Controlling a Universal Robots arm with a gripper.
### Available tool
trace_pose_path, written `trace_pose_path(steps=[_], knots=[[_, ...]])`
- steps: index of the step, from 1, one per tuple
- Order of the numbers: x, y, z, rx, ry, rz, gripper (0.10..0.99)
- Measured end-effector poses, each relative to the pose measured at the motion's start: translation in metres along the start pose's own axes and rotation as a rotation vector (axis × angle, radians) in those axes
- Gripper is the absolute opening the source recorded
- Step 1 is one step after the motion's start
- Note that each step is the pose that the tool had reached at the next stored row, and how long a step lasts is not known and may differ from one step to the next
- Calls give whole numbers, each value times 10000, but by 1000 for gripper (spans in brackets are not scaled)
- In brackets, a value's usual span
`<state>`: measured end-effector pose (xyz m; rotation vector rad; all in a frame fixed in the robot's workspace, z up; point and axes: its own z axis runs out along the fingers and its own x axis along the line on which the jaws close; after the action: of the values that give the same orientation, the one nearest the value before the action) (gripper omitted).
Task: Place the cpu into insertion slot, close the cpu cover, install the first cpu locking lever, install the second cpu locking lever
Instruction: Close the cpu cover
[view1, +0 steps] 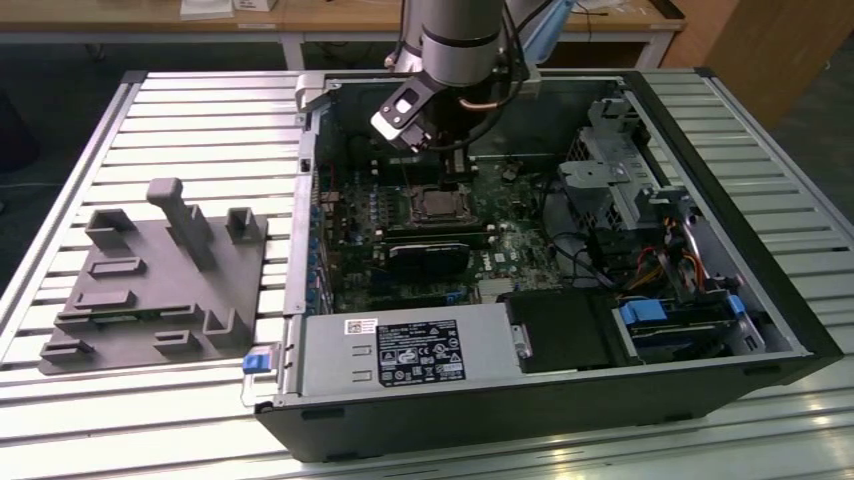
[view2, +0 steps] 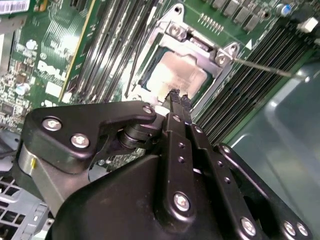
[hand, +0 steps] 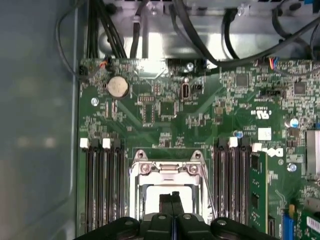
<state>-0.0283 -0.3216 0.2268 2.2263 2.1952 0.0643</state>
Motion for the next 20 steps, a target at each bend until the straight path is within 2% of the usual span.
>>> trace_pose_path(steps=[4, 12, 20], knots=[[-2, -27, 36, 1, 53, 2, 106], [-2, -33, 45, 4, 62, -95, 106], [-2, -34, 60, 35, 116, -1525, 106]])
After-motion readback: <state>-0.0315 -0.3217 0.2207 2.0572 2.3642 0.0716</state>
